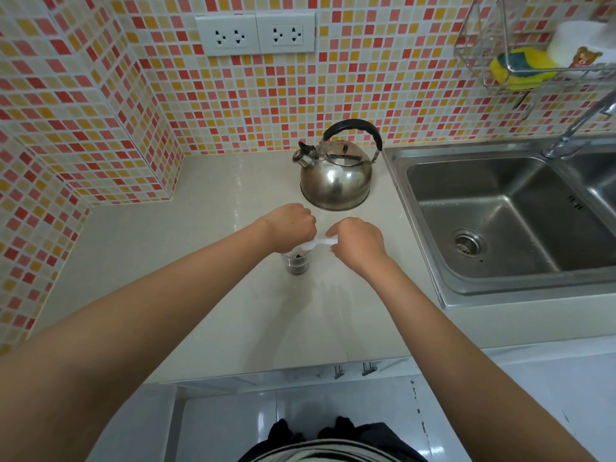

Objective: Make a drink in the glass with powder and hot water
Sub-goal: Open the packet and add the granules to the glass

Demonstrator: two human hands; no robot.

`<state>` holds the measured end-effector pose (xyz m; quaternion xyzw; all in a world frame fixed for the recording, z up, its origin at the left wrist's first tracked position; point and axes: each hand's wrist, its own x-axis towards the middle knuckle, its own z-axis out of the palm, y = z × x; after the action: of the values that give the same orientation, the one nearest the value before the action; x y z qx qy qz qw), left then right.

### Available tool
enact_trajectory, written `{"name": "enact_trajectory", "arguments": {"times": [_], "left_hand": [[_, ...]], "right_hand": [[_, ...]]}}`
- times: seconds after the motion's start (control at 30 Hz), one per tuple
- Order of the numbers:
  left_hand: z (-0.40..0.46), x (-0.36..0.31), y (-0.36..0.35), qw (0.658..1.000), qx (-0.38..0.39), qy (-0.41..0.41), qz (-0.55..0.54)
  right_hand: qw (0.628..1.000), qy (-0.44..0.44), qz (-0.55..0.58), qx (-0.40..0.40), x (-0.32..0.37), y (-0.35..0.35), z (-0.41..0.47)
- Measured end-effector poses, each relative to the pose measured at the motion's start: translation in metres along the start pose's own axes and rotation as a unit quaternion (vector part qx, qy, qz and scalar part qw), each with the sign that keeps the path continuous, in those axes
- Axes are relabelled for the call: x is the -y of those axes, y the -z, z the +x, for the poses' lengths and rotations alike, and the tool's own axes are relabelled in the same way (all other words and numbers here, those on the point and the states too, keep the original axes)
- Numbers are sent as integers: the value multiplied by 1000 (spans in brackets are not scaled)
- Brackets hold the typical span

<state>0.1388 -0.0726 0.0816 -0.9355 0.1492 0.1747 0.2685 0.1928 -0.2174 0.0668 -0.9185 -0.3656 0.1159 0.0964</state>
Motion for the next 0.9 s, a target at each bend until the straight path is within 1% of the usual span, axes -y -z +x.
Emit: {"name": "enact_trajectory", "arguments": {"times": [0.1, 0.17, 0.27, 0.43, 0.6, 0.77, 0.83, 0.9], "left_hand": [[-4, 1, -5, 1000, -18, 13, -19], [-8, 1, -8, 999, -21, 24, -27], [-13, 4, -11, 998, -27, 42, -36], [-21, 7, -13, 996, -31, 64, -52], [-23, 9, -12, 994, -36, 80, -69], [-26, 13, -10, 992, -50, 93, -74], [-28, 16, -11, 991, -53, 100, -72], [-30, 19, -13, 990, -57, 108, -76]], "right_hand": [[1000, 7, 4, -9, -1, -1, -3], [1000, 12, -15, -24, -1, 0, -4], [996, 50, -58, -43, -1, 2, -7], [995, 58, -76, -40, -6, 2, -8], [999, 34, -10, -33, -13, 2, -7], [999, 37, 11, -27, -20, -1, -9], [997, 13, 74, -25, -22, -2, -10], [984, -27, 178, -12, -25, -3, -10]]}}
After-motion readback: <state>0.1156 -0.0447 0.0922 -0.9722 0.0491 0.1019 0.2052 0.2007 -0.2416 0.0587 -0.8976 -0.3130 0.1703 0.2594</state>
